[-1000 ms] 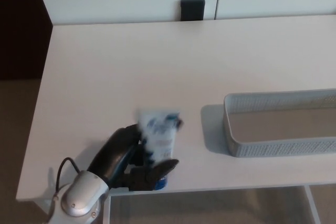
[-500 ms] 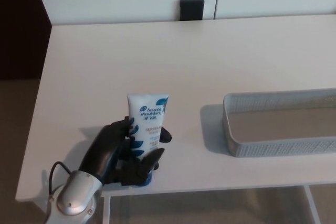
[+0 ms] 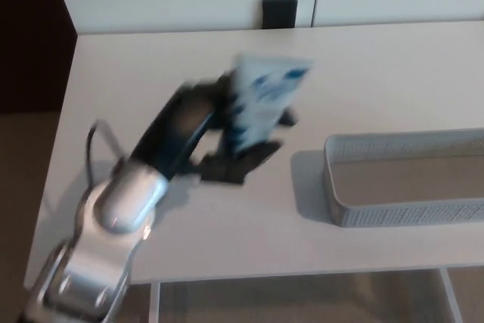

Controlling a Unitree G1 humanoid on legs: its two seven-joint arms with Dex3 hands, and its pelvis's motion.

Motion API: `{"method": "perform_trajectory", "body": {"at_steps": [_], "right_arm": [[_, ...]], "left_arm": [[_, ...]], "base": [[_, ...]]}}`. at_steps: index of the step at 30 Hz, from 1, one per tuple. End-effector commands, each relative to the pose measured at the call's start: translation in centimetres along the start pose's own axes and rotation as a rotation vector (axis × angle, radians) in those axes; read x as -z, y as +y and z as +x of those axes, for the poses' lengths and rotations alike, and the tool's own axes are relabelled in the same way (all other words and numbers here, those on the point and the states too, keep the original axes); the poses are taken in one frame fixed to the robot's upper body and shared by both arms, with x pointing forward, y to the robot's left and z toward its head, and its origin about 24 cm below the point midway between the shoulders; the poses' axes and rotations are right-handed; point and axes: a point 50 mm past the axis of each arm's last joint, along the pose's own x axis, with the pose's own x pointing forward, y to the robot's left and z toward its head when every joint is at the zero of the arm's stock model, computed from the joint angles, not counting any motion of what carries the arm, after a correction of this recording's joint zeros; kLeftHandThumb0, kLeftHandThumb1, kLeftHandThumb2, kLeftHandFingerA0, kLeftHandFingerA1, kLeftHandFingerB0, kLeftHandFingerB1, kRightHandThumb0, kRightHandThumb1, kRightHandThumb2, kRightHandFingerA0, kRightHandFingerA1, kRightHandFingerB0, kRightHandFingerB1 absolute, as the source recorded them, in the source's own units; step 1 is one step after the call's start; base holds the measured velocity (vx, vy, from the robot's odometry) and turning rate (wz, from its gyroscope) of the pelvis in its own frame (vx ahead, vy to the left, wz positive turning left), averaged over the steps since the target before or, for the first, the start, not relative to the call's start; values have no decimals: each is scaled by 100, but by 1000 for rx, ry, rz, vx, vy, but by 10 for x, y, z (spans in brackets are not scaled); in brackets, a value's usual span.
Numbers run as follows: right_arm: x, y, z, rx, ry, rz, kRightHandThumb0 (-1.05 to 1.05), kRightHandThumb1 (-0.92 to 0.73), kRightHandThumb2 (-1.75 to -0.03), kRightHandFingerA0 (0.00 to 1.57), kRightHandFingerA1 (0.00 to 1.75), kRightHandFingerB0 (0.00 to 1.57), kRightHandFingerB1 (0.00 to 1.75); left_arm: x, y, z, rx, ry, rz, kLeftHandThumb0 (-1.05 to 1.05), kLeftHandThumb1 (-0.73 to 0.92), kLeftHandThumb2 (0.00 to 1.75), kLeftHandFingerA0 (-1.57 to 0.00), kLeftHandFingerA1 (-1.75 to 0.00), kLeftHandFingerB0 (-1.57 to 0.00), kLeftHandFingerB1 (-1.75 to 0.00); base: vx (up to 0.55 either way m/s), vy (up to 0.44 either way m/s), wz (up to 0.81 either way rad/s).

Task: The robot walks towards a table in front, picks a shampoo with left hand and puts it in a small grey container

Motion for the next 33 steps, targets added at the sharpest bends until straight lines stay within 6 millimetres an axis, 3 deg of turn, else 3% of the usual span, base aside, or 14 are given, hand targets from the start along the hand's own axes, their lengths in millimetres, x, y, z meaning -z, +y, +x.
{"method": "perform_trajectory", "body": {"at_steps": [1, 4, 6, 7, 9, 13, 15, 20, 21, 22, 23, 24, 25, 33], "right_arm": [[7, 2, -2, 3, 16, -11, -34, -63, -57, 75, 52, 60, 45], [8, 4, -2, -1, 16, -35, -35, -63, -58, 77, 51, 59, 44], [9, 5, -2, -7, 17, -37, -33, -61, -58, 77, 52, 59, 44], [9, 5, -2, -7, 17, -35, -33, -61, -58, 77, 52, 59, 44], [9, 6, -2, -7, 12, -26, -33, -60, -58, 77, 52, 59, 45], [9, 6, -2, -1, 13, -27, -32, -64, -57, 77, 51, 60, 44], [10, 8, -2, -6, 9, -20, -35, -64, -58, 77, 51, 60, 44], [9, 16, -2, -29, -3, -28, -37, -61, -57, 80, 52, 60, 44], [9, 20, -1, -37, -9, -22, -32, -59, -57, 81, 55, 61, 46], [8, 22, -1, -41, -12, -19, -32, -59, -57, 81, 55, 61, 46], [5, 24, 0, -46, -19, -27, -33, -62, -58, 78, 53, 60, 45], [3, 25, 1, -44, -24, -26, -34, -63, -58, 79, 53, 60, 45], [1, 25, 1, -45, -31, -18, -35, -62, -57, 79, 55, 61, 46], [-6, 34, 4, -62, -38, -27, -33, -61, -56, 79, 52, 61, 45]], "left_arm": [[-23, -8, 33, 54, -12, 210, -12, 74, 74, -90, -154, -76, -132], [-34, -16, 49, 96, -28, 257, -14, 75, 80, -86, -160, -73, -141], [-45, -25, 65, 120, -28, 326, -16, 78, 69, -75, -169, -80, -113], [-47, -28, 68, 128, -21, 326, -16, 78, 69, -75, -169, -80, -113], [-55, -39, 79, 164, -36, 337, -13, 77, 72, -74, -172, -73, -140], [-63, -67, 97, 243, -32, 366, -7, 74, 57, -77, -169, -67, -151], [-67, -83, 104, 275, -25, 388, -12, 72, 60, -72, -165, -65, -142], [-68, -105, 113, 312, -20, 396, -11, 73, 60, -73, -165, -59, -149], [-67, -112, 114, 323, -17, 386, -19, 75, 62, -70, -162, -62, -130], [-67, -115, 115, 327, -15, 381, -19, 75, 62, -70, -162, -62, -130], [-66, -122, 117, 327, 8, 376, -33, 54, 84, -95, -132, -72, -98], [-65, -124, 118, 328, 13, 376, -19, 73, 61, -70, -162, -61, -134], [-62, -126, 118, 337, 11, 368, -16, 76, 62, -73, -166, -57, -151], [-37, -133, 112, 347, 74, 385, -10, 73, 66, -69, -169, -62, -152]], "base": [[0, 0, 0], [0, 0, 0], [0, 0, 0], [0, 0, 0], [0, 0, 0], [0, 0, 0], [0, 0, 0], [0, 0, 0], [0, 0, 0], [0, 0, 0], [0, 0, 0], [0, 0, 0], [0, 0, 0], [0, 0, 0]]}}
